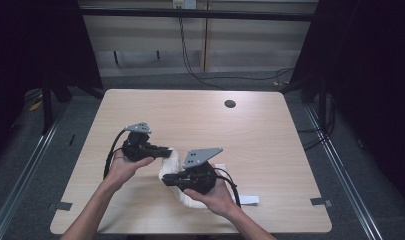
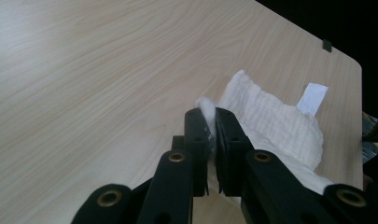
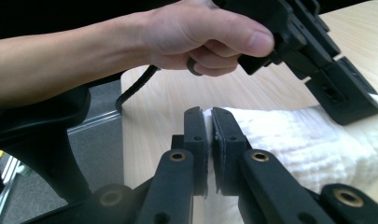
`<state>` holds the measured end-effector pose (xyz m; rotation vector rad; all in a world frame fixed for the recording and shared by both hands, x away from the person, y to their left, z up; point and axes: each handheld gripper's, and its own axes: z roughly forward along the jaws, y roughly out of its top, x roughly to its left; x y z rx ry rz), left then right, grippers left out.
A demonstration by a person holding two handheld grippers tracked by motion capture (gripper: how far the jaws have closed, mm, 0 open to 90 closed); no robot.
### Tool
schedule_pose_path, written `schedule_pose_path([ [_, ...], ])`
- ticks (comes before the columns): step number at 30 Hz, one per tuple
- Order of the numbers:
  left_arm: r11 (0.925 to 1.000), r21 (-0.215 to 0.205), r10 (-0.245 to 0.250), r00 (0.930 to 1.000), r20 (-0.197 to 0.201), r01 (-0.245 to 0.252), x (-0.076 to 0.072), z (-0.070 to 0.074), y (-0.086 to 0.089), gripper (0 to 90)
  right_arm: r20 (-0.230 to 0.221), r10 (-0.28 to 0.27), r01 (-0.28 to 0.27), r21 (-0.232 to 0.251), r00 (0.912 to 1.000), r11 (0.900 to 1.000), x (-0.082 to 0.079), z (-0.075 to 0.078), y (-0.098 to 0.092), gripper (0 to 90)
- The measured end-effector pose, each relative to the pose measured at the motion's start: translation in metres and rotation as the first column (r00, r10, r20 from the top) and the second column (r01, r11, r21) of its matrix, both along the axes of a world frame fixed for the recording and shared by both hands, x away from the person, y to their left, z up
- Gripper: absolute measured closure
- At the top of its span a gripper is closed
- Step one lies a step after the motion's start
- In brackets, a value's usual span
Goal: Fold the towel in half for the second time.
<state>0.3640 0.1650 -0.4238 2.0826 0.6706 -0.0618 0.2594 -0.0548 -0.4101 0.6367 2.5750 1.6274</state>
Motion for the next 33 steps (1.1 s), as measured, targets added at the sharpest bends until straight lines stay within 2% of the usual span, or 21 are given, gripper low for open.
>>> schedule_pose_path([
  [7, 0.9998, 0.006, -0.021, 0.9998, -0.003, 0.021, 0.001, -0.003, -0.021, 84.6, -0.013, -0.032, 0.032, -0.003, 0.9994, 0.999, -0.001, -0.001, -0.020, 85.3],
  [12, 0.9996, -0.011, -0.028, 0.9996, 0.005, 0.028, 0.002, 0.004, -0.035, 84.7, 0.002, -0.050, 0.050, -0.001, 0.9988, 0.999, -0.004, 0.005, -0.032, 85.3],
  [15, 0.9992, -0.010, -0.039, 0.9992, 0.005, 0.039, 0.003, 0.003, -0.044, 84.6, 0.003, -0.064, 0.064, 0.003, 0.9980, 0.998, -0.007, 0.005, -0.040, 85.3],
  [20, 0.9981, 0.014, -0.060, 0.9979, -0.023, 0.060, 0.005, -0.013, -0.061, 84.6, -0.033, -0.099, 0.099, -0.012, 0.9945, 0.995, -0.011, -0.008, -0.056, 85.3],
  [22, 0.9976, 0.016, -0.066, 0.9970, -0.039, 0.067, 0.005, -0.019, -0.067, 84.5, -0.048, -0.128, 0.127, -0.022, 0.9907, 0.992, -0.014, -0.016, -0.067, 85.3],
  [23, 0.9971, 0.019, -0.072, 0.9965, -0.042, 0.073, 0.006, -0.021, -0.070, 84.5, -0.048, -0.128, 0.127, -0.022, 0.9907, 0.992, -0.014, -0.016, -0.067, 85.3],
  [25, 0.9963, -0.005, -0.086, 0.9942, -0.063, 0.086, 0.006, -0.025, -0.075, 84.4, -0.052, -0.143, 0.142, -0.032, 0.9883, 0.989, -0.016, -0.019, -0.072, 85.2],
  [29, 0.9957, 0.027, -0.087, 0.9939, -0.068, 0.089, 0.007, -0.029, -0.086, 84.4, -0.063, -0.156, 0.152, -0.058, 0.9858, 0.987, -0.017, -0.025, -0.077, 85.2],
  [33, 0.9947, 0.025, -0.097, 0.9912, -0.091, 0.100, 0.007, -0.036, -0.095, 84.2, -0.073, -0.174, 0.169, -0.069, 0.9820, 0.983, -0.022, -0.035, -0.083, 85.2],
])
